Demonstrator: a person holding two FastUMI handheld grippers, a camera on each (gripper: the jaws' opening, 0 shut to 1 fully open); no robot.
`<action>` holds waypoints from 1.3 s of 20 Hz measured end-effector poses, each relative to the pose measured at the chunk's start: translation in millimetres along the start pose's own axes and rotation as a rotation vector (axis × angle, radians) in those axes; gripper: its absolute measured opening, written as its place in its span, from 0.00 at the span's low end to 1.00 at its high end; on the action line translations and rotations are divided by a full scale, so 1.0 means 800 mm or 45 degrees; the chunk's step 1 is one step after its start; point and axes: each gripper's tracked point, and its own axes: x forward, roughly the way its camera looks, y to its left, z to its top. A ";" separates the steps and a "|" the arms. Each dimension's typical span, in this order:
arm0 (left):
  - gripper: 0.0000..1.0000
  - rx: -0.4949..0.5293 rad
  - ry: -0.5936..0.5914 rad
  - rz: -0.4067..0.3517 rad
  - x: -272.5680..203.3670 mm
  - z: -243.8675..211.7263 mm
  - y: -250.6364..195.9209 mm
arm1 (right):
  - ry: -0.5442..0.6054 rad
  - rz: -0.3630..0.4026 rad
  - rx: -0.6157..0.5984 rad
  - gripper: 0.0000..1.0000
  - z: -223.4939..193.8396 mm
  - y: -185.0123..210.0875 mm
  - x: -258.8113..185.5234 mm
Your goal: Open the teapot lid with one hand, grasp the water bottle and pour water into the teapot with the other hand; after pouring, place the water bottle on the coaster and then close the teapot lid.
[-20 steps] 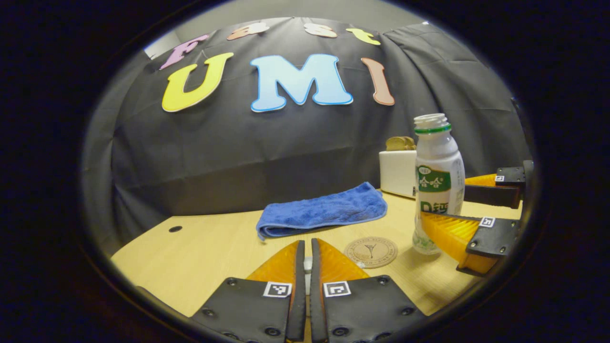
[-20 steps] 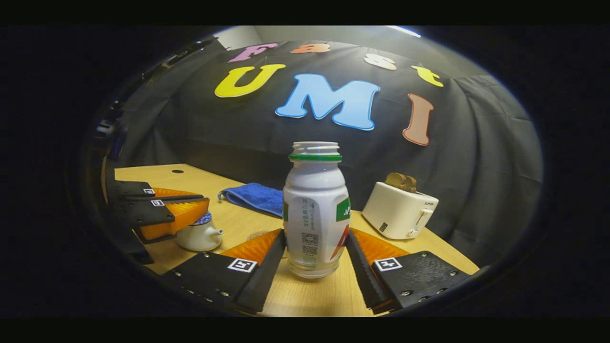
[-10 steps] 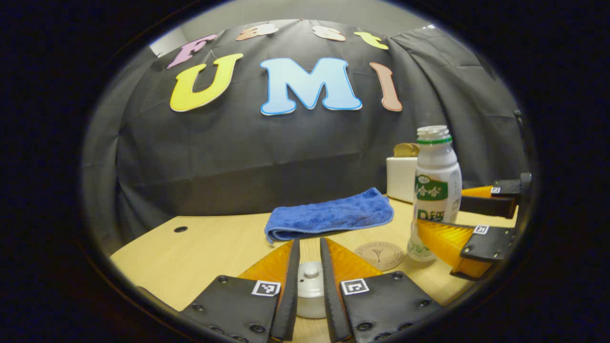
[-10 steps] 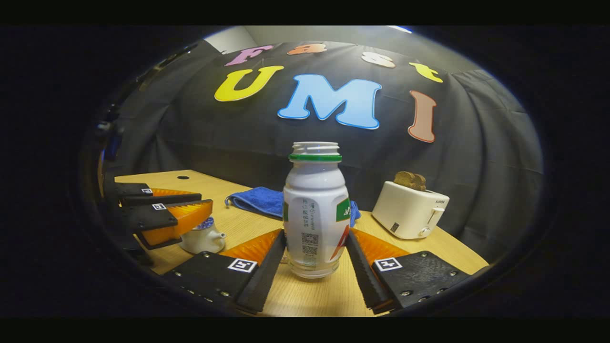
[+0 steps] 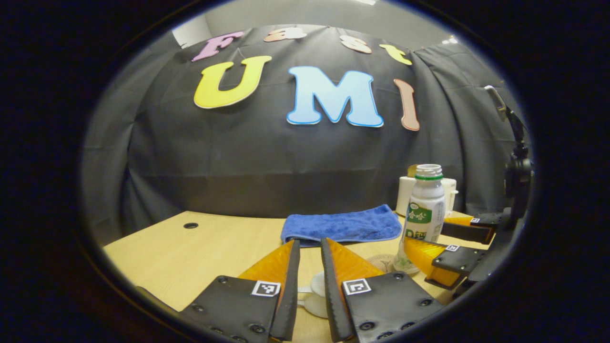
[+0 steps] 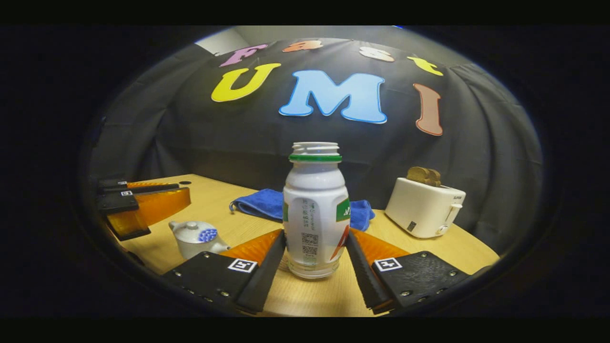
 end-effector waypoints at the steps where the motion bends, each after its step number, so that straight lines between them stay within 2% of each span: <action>1: 0.41 -0.013 -0.001 0.004 0.001 0.000 0.002 | -0.004 0.000 0.008 0.75 0.002 0.001 0.004; 3: 0.42 -0.029 0.002 0.008 0.002 -0.001 0.006 | -0.009 0.004 0.022 0.75 0.004 0.007 0.015; 4: 0.33 -0.028 0.002 0.011 0.002 -0.001 0.006 | -0.004 0.009 0.027 0.75 0.003 0.009 0.021; 7: 0.33 -0.022 0.012 0.005 0.003 -0.003 0.003 | 0.008 0.003 0.041 0.75 -0.002 0.014 0.034; 8: 0.24 -0.025 0.015 0.000 0.004 -0.004 0.001 | 0.013 -0.004 0.046 0.75 -0.004 0.013 0.037; 9: 0.24 -0.026 0.020 -0.006 0.005 -0.006 -0.001 | 0.015 -0.010 0.046 0.75 -0.006 0.012 0.039; 10: 0.42 -0.024 0.025 -0.011 0.005 -0.007 -0.003 | 0.012 -0.015 0.050 0.74 -0.006 0.011 0.041; 18: 0.41 -0.014 0.047 -0.032 0.006 -0.012 -0.011 | 0.012 -0.035 0.065 0.77 -0.011 0.005 0.044; 20: 0.41 -0.016 0.050 -0.034 0.007 -0.014 -0.011 | 0.014 -0.033 0.082 0.86 -0.012 0.006 0.040; 21: 0.41 -0.017 0.051 -0.035 0.007 -0.015 -0.012 | 0.013 -0.027 0.100 0.96 -0.011 0.005 0.040; 26: 0.41 -0.019 0.050 -0.048 0.005 -0.013 -0.015 | 0.016 -0.021 0.103 0.96 -0.010 0.004 0.033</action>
